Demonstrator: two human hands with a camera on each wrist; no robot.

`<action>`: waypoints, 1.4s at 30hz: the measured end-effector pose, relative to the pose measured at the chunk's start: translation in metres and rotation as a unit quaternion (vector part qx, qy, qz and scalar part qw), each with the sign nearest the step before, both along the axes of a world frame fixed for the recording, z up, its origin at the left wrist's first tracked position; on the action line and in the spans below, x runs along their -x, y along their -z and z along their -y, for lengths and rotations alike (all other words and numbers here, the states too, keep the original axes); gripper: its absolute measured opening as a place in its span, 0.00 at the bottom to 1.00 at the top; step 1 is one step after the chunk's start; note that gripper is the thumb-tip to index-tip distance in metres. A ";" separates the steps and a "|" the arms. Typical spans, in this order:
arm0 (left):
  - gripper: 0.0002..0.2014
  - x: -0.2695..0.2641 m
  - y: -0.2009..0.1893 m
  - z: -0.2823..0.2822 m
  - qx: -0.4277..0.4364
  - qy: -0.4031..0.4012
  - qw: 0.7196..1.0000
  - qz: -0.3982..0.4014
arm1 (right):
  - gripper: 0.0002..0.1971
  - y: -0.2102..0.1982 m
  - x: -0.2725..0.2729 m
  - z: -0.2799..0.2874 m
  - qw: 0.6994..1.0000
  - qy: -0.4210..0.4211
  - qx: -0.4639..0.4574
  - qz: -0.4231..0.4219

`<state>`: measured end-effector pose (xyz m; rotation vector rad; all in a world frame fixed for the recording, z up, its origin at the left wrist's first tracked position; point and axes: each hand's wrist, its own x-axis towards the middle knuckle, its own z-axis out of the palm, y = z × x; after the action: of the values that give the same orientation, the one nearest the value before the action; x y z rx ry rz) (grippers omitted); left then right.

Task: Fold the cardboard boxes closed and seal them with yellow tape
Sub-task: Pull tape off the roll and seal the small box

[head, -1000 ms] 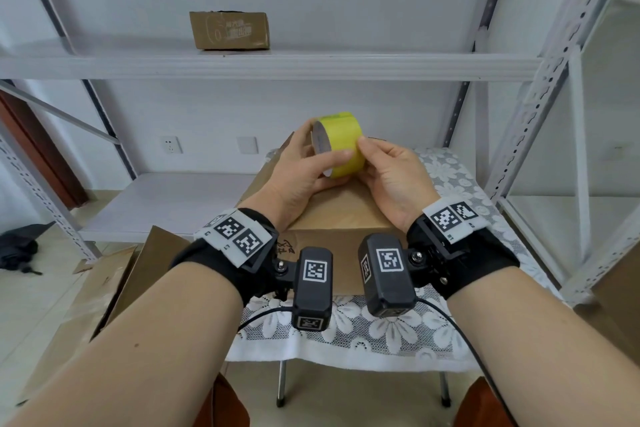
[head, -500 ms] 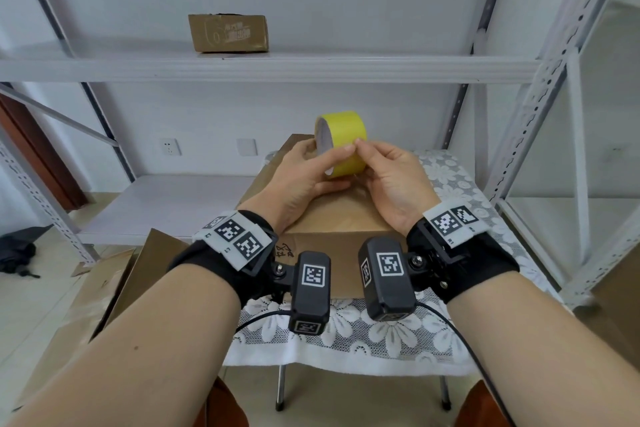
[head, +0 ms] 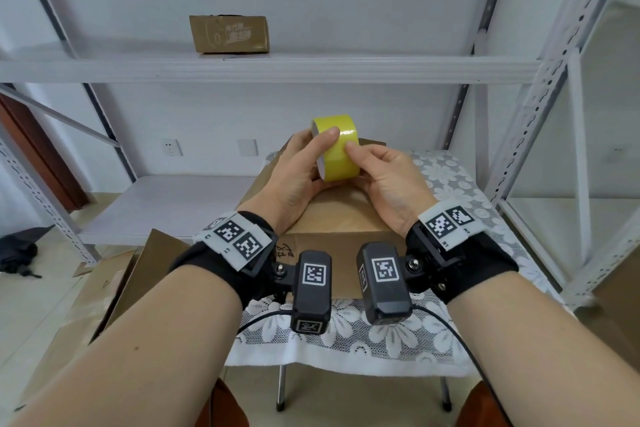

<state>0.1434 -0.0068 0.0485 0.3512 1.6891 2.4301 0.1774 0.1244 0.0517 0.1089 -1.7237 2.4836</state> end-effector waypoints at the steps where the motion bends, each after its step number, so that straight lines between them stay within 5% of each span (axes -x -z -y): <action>1: 0.25 -0.001 0.000 0.000 0.000 0.000 1.000 -0.002 | 0.08 -0.001 -0.001 0.000 1.000 0.001 0.004 0.003; 18: 0.24 -0.006 -0.001 -0.002 0.013 0.019 0.999 -0.027 | 0.31 -0.004 0.007 0.006 0.997 0.057 -0.053 0.022; 21: 0.32 -0.005 0.000 -0.004 0.022 0.000 1.000 -0.017 | 0.28 -0.003 0.005 0.003 0.998 0.048 -0.034 0.015; 24: 0.31 -0.005 0.001 -0.005 0.031 -0.013 0.999 -0.036 | 0.19 -0.003 0.004 0.000 0.999 0.054 -0.001 0.005; 30: 0.32 -0.003 0.009 -0.008 0.113 -0.068 0.976 -0.174 | 0.07 0.003 0.006 -0.001 0.999 0.050 0.008 -0.014; 33: 0.44 0.001 0.011 -0.008 0.128 -0.068 0.979 -0.141 | 0.06 0.006 0.005 -0.004 0.999 0.023 0.003 -0.031; 36: 0.44 0.003 0.012 -0.006 0.140 -0.057 0.980 -0.127 | 0.05 0.006 0.003 -0.005 0.999 0.020 0.000 -0.031; 42: 0.40 -0.004 0.013 -0.008 0.305 -0.106 0.873 -0.365 | 0.04 0.005 0.003 -0.002 0.999 0.052 0.005 -0.013</action>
<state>0.1473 0.0017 0.0355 1.1275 2.8016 1.8017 0.1739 0.1261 0.0468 0.0480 -1.6619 2.4061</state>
